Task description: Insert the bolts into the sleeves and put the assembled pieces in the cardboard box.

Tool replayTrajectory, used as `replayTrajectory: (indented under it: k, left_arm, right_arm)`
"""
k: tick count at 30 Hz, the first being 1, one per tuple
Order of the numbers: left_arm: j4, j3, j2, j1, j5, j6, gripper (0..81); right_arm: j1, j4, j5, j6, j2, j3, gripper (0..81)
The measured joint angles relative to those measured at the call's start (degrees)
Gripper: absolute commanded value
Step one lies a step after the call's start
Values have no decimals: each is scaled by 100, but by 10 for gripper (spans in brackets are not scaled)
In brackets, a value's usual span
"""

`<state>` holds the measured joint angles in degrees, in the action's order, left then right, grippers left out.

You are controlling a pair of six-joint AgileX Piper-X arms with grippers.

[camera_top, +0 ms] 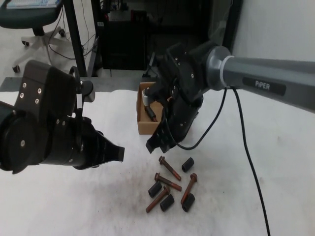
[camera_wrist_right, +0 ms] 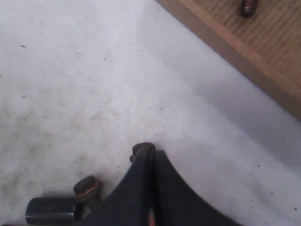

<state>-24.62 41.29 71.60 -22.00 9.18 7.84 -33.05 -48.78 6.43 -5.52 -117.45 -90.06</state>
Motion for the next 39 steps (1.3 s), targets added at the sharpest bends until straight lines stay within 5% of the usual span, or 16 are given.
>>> replayTrajectory:
  k: [4, 9, 24, 39]
  left_arm:
    - [0, 0, 0, 0, 0, -100, 3]
    - [0, 0, 0, 0, 0, -103, 3]
    - [0, 0, 0, 0, 0, -124, 3]
    - [0, 0, 0, 0, 0, -138, 3]
  right_arm:
    - [0, -21, 191, -51, 206, 119, 83]
    - [0, -49, 453, -186, 365, 231, 314]
    - [0, 409, 528, -212, 366, 1052, 275]
    - [11, 926, 234, -1087, 542, 1154, 275]
